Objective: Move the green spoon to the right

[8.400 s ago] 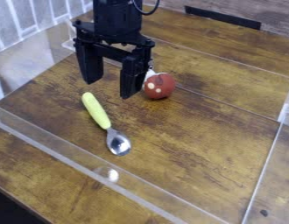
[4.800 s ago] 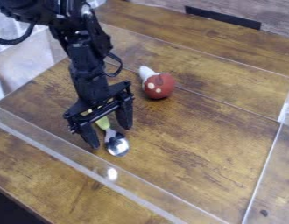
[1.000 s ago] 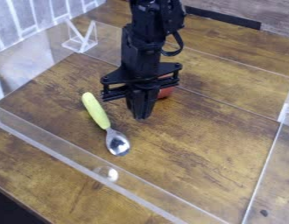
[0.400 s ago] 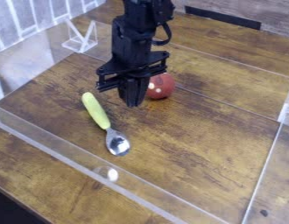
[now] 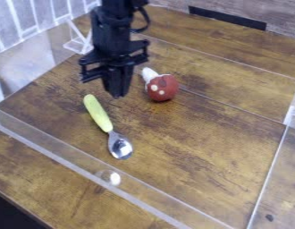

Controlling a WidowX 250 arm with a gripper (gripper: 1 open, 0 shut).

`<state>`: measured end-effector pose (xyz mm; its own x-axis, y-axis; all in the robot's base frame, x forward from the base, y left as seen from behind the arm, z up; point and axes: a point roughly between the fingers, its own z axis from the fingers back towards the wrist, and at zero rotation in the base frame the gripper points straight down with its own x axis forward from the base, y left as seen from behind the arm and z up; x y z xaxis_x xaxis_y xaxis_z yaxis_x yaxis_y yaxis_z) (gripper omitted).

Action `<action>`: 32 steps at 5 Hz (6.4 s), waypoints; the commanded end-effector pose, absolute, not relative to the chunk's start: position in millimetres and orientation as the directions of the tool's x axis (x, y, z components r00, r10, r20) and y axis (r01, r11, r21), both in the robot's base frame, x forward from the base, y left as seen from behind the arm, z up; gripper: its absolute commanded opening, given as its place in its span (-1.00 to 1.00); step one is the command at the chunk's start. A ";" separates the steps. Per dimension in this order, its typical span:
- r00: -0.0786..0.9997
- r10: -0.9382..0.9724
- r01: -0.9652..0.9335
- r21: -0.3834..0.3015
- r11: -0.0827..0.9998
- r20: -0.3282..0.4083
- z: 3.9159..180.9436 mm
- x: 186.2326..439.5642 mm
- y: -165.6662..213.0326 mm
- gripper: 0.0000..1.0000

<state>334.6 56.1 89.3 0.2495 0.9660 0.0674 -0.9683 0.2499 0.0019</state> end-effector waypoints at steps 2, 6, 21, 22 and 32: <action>0.184 0.982 -0.982 -0.043 0.185 0.043 90.2 325.2 87.6 1.00; 0.274 0.961 -0.961 -0.044 0.273 -0.030 35.6 333.5 85.2 1.00; 0.386 0.882 -0.920 -0.182 0.347 -0.271 103.2 325.0 42.0 -1.00; 0.556 0.785 -0.831 -0.215 0.513 -0.274 117.8 328.7 16.3 -1.00; 0.983 0.109 -0.159 -0.383 0.910 -0.149 49.2 352.7 -77.8 -1.00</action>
